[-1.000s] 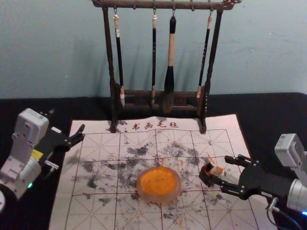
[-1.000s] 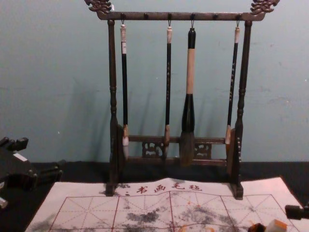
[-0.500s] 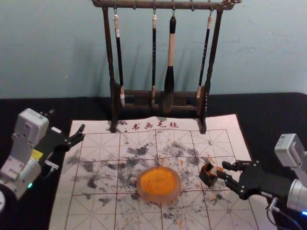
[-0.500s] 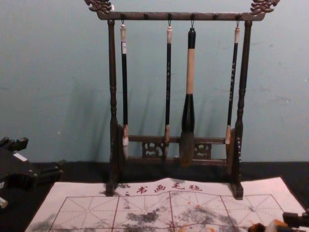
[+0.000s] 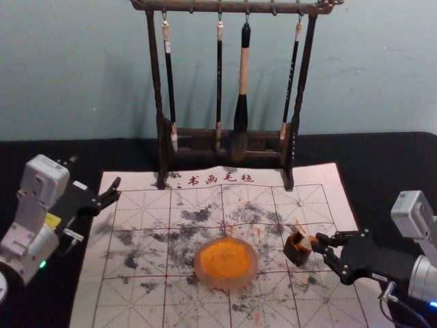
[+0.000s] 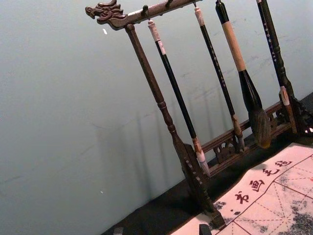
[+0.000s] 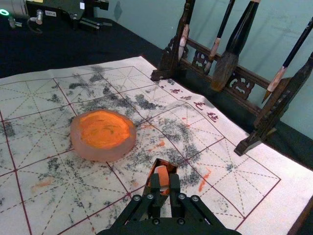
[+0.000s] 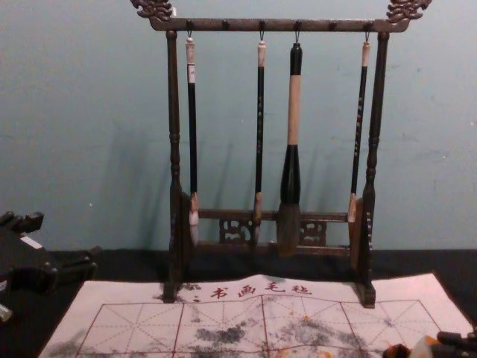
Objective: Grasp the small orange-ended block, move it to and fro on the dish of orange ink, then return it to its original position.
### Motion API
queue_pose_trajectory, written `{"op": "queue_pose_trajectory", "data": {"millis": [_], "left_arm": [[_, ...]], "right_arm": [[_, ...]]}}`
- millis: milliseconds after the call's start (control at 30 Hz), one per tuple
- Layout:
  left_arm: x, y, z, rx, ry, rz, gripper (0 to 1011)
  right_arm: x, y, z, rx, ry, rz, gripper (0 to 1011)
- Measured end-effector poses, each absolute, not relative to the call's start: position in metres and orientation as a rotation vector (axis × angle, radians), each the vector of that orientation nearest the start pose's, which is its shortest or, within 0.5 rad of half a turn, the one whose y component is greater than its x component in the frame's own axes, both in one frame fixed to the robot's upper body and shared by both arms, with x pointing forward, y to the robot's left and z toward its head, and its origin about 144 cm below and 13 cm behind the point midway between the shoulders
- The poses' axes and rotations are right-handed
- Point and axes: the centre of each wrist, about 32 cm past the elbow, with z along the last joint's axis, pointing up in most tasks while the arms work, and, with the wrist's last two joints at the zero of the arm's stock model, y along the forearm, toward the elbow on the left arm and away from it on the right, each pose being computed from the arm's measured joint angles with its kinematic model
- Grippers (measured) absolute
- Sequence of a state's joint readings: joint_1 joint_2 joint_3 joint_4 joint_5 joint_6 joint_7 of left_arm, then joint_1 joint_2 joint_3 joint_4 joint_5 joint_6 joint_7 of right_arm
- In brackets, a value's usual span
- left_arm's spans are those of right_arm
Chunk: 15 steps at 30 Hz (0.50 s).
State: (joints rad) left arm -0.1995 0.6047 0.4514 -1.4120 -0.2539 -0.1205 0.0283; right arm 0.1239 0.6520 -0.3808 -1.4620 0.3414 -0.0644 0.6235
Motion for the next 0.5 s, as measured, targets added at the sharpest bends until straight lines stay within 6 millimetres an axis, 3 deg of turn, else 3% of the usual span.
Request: {"op": "queue_pose_trajectory", "data": {"millis": [500], "left_arm": [[0.4886,0.3097,1.1398,0.304,-0.285,1.248,1001]], "right_arm": [[0.4719,-0.3330,1.1432,-0.342,-0.077,-0.666,82]]}}
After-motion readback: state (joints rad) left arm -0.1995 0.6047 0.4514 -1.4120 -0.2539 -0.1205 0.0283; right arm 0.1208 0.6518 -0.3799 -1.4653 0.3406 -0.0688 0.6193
